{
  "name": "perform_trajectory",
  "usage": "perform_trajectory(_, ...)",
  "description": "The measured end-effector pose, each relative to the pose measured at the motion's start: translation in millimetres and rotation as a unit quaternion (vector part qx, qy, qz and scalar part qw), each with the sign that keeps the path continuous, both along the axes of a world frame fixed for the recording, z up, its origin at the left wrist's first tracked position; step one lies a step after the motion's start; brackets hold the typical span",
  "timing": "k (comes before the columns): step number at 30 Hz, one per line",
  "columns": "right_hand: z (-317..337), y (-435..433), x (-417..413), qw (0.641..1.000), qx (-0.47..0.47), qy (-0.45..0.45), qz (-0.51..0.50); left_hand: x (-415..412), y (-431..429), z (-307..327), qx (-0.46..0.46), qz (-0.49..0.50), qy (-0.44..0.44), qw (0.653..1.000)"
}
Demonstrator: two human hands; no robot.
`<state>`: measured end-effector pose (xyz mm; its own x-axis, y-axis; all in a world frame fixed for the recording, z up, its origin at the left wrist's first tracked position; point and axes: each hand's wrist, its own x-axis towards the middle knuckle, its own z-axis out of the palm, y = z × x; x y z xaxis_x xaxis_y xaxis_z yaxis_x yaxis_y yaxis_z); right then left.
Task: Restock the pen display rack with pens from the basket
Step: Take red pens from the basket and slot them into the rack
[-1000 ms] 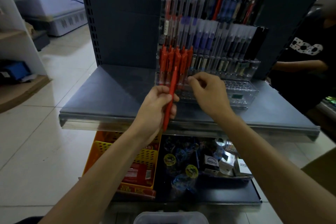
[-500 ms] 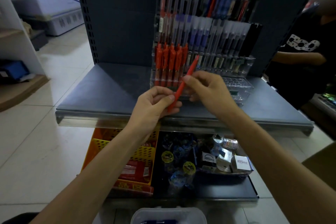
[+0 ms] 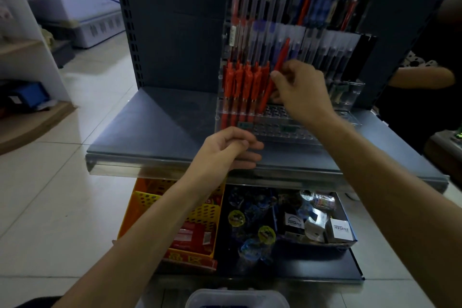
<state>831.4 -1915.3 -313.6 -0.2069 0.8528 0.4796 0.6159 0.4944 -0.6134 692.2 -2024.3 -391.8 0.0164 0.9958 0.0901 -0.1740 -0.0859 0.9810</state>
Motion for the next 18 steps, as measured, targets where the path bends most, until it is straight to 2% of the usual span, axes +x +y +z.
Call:
perform_trajectory(3, -6, 0, -3, 1.0, -0.003, -0.031, 0.004, -1, 0, 0, 0.005, -0.007, 0.01, 1.0)
perform_trajectory(9, 5, 5, -2, 0.998, 0.043, 0.04, -0.031, -3, 1, 2, 0.01, -0.01, 0.008, 1.0)
perform_trajectory(14, -7, 7, -6, 0.998, 0.003, -0.051, -0.027, 0, 3, 1, 0.015, -0.011, 0.025, 1.0)
perform_trajectory(18, -31, 3, -8, 0.995, 0.011, -0.095, -0.041, -2, 2, 0, 0.025, -0.015, 0.064, 0.998)
